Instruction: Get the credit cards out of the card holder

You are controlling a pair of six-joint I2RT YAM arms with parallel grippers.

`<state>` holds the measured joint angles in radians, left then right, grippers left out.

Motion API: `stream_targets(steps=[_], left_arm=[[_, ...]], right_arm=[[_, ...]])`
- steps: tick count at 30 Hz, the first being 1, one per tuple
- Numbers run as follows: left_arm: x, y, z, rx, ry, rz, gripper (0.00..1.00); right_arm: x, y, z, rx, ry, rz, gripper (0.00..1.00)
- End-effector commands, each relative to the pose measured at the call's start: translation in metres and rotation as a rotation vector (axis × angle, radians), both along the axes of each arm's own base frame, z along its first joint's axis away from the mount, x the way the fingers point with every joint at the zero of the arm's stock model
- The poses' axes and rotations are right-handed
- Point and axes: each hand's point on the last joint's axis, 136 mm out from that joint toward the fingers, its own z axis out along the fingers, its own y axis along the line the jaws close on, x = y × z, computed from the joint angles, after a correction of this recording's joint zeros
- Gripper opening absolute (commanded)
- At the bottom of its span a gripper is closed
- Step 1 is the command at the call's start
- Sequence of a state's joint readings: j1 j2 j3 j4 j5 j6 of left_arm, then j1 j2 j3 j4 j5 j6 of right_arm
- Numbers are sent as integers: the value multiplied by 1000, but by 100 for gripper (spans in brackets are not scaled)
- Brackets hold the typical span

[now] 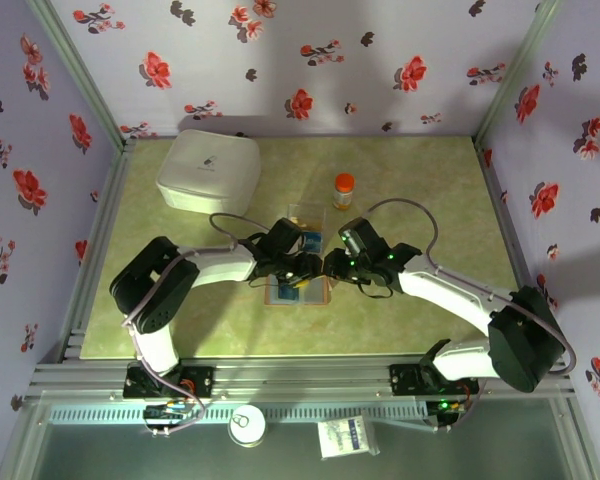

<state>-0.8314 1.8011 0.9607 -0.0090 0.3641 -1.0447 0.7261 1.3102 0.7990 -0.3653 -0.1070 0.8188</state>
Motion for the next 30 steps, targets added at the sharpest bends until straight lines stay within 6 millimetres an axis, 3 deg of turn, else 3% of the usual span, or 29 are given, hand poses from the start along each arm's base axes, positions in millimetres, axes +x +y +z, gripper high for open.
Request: stream_targets(steps=[1,11,22,30], left_arm=[[1,-9,1,-15,-9,-28,51],[6,0,21,-38,-46,-13,51],[8,34,30,-30,-70,41,51],[4,68,23,37,-77,80,49]], right_arm=[[-1,-7,1,-17,0,-15,34],[1,0,3,0,6,-13,34],[5,26,1,7,18,27,34],[6,54,-4,30,41,66,33]])
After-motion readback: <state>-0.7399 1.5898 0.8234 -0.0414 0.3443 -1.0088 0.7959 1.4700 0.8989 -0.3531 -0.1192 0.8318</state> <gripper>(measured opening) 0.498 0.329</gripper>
